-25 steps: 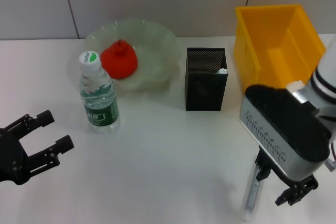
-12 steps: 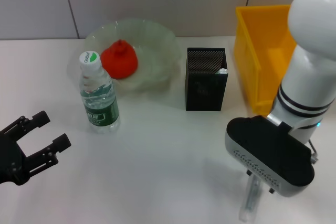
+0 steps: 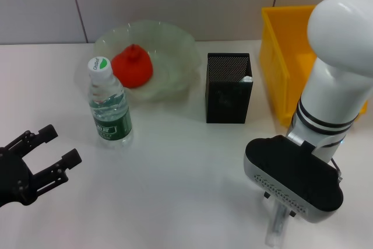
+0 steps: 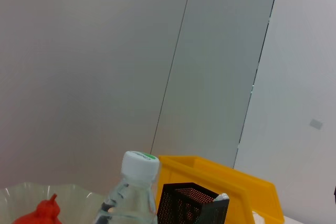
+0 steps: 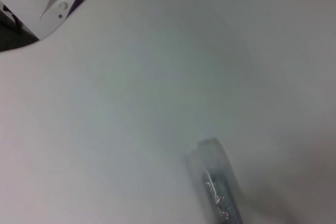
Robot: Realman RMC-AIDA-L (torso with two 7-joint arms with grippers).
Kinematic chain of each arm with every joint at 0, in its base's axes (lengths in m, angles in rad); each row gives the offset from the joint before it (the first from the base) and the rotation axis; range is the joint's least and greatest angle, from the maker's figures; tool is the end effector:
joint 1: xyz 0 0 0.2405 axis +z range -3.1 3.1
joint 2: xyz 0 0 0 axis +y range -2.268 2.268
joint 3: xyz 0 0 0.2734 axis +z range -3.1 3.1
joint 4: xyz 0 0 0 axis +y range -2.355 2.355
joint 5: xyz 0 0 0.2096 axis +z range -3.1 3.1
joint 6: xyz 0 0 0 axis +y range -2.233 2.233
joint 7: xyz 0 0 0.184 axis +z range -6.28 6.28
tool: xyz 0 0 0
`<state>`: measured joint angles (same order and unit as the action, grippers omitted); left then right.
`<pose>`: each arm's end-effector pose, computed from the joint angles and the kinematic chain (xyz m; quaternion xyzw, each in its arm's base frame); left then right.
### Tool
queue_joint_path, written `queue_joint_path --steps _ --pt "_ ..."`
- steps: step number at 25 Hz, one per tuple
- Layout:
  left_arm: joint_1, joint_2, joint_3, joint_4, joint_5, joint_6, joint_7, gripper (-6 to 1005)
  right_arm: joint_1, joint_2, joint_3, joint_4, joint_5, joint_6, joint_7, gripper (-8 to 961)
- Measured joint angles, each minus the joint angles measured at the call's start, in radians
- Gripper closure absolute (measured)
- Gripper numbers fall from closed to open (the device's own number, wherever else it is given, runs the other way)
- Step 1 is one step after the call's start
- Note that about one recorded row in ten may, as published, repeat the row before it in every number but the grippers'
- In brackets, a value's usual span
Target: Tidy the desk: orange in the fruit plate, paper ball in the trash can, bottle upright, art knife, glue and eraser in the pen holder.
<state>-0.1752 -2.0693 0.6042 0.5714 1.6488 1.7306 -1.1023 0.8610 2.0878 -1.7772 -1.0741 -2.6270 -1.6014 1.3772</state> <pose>-0.3245 0.2582 0.0051 -0.8505 -0.2337 -0.3849 0.2718 0.1919 0.3497 -0.1076 0.8474 0.3705 0.3486 0.1519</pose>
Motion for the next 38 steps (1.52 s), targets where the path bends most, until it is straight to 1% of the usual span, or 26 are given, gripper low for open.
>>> queue_joint_path --steps 13,16,21,25,29,30,31,32,34,38 --pt "-0.003 -0.002 0.0 -0.013 -0.006 -0.02 0.001 170 0.007 0.0 -0.004 0.057 0.013 0.031 -0.08 521" --pt "-0.002 -0.002 0.0 -0.013 -0.008 -0.021 0.001 170 0.007 0.0 -0.013 0.06 0.013 0.032 -0.091 755" --pt "-0.001 -0.002 0.0 -0.013 -0.01 -0.022 0.001 170 0.007 0.0 -0.002 0.04 0.013 0.024 -0.095 802" --pt "-0.003 -0.002 0.0 -0.013 -0.011 -0.019 0.001 170 0.008 -0.002 0.06 -0.008 0.015 0.003 -0.095 813" --pt "-0.003 -0.003 0.0 -0.013 -0.011 -0.012 0.007 170 0.023 -0.004 0.164 -0.085 -0.004 -0.017 -0.095 813" --pt "-0.003 -0.003 0.0 -0.013 -0.011 -0.011 0.013 170 0.037 -0.005 0.201 -0.12 -0.046 -0.019 -0.089 813" --pt "-0.003 -0.003 0.0 -0.013 -0.011 -0.011 0.013 170 0.037 -0.005 0.201 -0.12 -0.046 -0.019 -0.089 814" --pt "-0.003 -0.003 0.0 -0.013 -0.011 -0.011 0.017 170 0.055 -0.004 0.224 -0.151 -0.094 -0.02 -0.069 814" --pt "-0.004 -0.003 0.0 -0.013 -0.011 -0.011 0.027 170 0.063 -0.003 0.231 -0.164 -0.112 -0.022 -0.059 814" --pt "-0.007 -0.002 0.0 -0.013 -0.011 -0.009 0.039 170 0.094 -0.001 0.251 -0.227 -0.173 -0.053 -0.032 815"
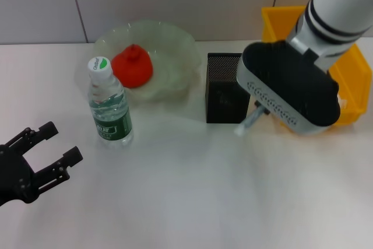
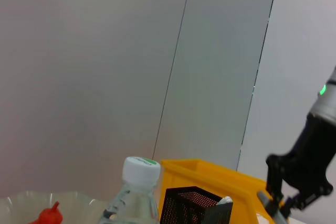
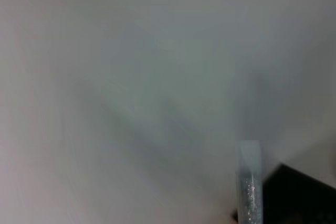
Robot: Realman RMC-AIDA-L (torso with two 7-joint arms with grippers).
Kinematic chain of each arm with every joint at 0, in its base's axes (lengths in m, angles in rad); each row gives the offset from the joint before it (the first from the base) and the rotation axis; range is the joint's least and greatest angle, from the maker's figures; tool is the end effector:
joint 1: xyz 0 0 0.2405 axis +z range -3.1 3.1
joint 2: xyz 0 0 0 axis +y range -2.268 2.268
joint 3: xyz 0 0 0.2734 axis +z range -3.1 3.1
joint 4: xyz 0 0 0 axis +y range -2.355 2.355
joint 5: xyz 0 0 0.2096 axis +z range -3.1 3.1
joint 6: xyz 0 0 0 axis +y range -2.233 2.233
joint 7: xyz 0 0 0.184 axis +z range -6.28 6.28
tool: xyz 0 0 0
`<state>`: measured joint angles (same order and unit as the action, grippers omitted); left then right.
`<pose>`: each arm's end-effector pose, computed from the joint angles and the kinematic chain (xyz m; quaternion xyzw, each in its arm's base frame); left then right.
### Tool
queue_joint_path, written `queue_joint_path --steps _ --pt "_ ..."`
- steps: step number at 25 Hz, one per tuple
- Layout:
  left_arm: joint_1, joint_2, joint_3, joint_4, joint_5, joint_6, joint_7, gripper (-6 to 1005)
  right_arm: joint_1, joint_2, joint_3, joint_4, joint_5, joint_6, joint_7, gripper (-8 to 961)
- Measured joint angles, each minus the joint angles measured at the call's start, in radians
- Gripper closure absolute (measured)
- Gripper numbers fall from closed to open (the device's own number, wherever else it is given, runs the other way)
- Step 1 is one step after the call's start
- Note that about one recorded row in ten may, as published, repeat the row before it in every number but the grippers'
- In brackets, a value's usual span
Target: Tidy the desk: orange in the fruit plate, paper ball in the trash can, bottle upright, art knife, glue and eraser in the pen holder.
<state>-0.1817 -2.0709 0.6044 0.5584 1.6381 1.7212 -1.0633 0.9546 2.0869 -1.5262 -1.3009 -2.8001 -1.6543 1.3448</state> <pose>-0.3237 0.2611 0.0039 -0.8510 -0.2209 -0.3841 0.2820 0.1141 0.4099 -0.0500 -0.8338 -0.4171 -0.3616 0.0014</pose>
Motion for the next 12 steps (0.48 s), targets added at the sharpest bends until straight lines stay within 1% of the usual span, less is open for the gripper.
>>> queue_joint_path --steps 7,12 --pt "-0.002 0.0 0.002 -0.001 -0.001 0.005 0.005 170 0.041 0.003 -0.004 -0.106 -0.079 -0.015 0.01 816" --pt "-0.001 0.001 0.001 -0.039 -0.004 0.004 0.038 171 0.074 0.004 -0.017 -0.119 -0.112 -0.028 -0.008 815"
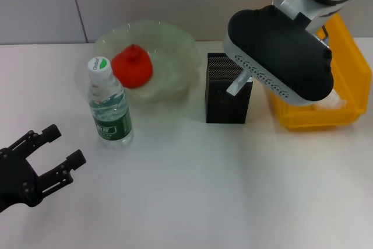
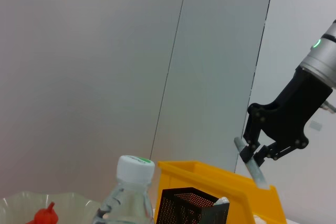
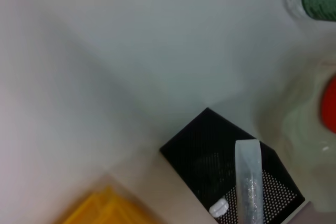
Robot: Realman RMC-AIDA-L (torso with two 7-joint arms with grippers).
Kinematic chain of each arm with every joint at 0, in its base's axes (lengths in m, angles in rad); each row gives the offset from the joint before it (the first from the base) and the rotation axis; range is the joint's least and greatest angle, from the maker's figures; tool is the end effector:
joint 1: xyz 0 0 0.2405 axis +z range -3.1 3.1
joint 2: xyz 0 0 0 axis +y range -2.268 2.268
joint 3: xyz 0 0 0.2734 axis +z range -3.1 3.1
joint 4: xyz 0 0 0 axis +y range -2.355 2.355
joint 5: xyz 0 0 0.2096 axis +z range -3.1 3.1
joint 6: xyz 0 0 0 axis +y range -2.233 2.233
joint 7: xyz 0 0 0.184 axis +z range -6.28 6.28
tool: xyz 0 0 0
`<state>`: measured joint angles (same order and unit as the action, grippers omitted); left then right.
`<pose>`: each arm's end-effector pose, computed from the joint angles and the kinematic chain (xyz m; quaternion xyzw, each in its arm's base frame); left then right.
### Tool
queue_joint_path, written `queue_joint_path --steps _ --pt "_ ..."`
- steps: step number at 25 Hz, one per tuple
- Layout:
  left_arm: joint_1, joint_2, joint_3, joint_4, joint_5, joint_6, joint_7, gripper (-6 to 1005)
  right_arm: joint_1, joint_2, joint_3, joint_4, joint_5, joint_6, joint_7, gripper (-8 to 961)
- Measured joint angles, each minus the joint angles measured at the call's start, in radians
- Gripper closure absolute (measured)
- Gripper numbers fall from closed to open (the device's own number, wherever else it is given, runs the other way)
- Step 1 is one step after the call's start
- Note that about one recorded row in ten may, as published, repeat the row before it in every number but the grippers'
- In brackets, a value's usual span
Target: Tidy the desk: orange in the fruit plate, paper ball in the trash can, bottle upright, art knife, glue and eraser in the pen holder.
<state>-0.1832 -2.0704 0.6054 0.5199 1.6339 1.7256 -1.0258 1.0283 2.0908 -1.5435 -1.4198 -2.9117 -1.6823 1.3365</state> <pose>-0.3235 0.2580 -0.0014 -0.8492 -0.2182 -0.3892 0.2823 0.0664 0.4226 -0.0293 -0.7809 -0.4743 -0.4025 0.0568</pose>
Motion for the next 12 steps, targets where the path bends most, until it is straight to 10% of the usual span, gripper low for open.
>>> queue_joint_path --steps 12 --pt "0.007 -0.002 -0.001 -0.066 -0.008 -0.005 0.064 171 0.1 -0.011 -0.098 0.052 -0.017 -0.02 -0.015 822"
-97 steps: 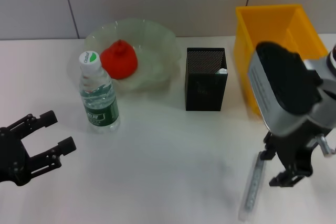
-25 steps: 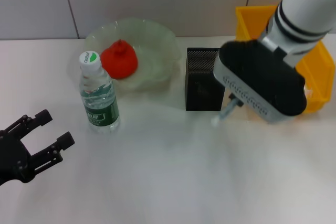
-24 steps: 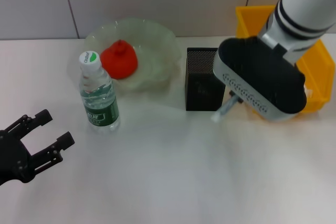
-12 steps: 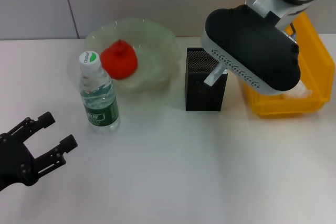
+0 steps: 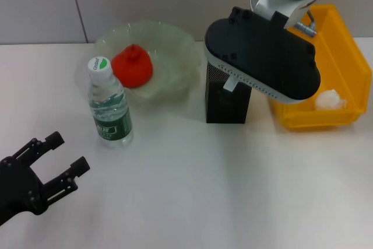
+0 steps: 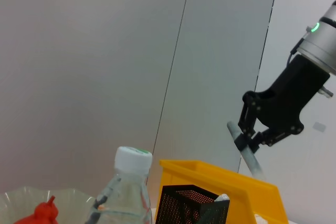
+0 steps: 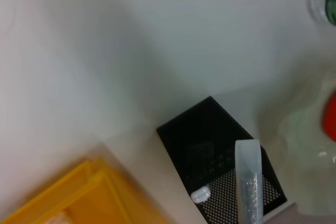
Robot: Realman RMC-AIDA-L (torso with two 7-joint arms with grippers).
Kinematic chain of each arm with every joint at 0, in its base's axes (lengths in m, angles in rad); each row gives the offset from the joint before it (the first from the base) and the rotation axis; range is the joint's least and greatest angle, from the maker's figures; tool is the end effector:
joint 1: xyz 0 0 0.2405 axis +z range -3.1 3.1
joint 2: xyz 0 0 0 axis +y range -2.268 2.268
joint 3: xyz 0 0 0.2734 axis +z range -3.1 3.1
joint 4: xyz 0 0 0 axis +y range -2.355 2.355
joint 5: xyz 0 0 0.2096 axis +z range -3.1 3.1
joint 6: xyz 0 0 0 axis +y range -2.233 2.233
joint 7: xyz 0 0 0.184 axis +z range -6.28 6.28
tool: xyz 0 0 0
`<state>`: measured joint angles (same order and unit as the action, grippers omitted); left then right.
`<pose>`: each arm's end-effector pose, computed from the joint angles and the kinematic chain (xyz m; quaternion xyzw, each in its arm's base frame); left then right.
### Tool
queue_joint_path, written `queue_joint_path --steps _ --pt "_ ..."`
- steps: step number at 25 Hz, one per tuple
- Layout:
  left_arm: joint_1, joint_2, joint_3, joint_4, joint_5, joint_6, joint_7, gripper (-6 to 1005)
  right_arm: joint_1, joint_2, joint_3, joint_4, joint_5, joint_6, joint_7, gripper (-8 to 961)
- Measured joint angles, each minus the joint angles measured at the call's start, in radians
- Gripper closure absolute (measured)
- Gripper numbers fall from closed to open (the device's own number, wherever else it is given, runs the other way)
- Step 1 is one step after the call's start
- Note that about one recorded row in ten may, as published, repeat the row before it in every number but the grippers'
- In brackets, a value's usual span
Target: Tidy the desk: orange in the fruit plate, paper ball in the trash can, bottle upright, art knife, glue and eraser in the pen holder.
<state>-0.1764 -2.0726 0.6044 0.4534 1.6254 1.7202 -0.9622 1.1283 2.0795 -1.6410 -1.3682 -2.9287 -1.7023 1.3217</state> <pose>-0.3265 0.2510 -0.0113 -0.8433 -0.2219 -0.3943 0.2899 0.0424 0.4228 -0.0384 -0.7293 -0.5237 -0.4395 0.0285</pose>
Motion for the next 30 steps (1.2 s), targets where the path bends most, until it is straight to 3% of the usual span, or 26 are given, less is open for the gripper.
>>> queue_joint_path --steps 9,15,18,25,30 --pt "0.002 0.002 -0.003 -0.024 -0.005 -0.004 0.025 171 -0.004 -0.035 0.059 0.045 -0.001 0.057 -0.038 823" --pt "-0.004 0.002 -0.005 -0.033 -0.015 -0.014 0.028 171 0.001 -0.099 0.03 0.119 0.0 0.128 -0.022 818" --pt "-0.012 0.002 -0.005 -0.048 -0.015 -0.02 0.034 171 0.0 -0.115 0.011 0.162 0.002 0.179 -0.019 814" --pt "-0.021 0.001 -0.005 -0.063 -0.014 -0.026 0.04 171 0.01 -0.117 -0.052 0.261 0.003 0.303 -0.024 805" --pt "-0.019 0.003 -0.004 -0.064 -0.014 -0.03 0.042 171 0.038 -0.099 -0.096 0.332 0.004 0.352 -0.025 799"
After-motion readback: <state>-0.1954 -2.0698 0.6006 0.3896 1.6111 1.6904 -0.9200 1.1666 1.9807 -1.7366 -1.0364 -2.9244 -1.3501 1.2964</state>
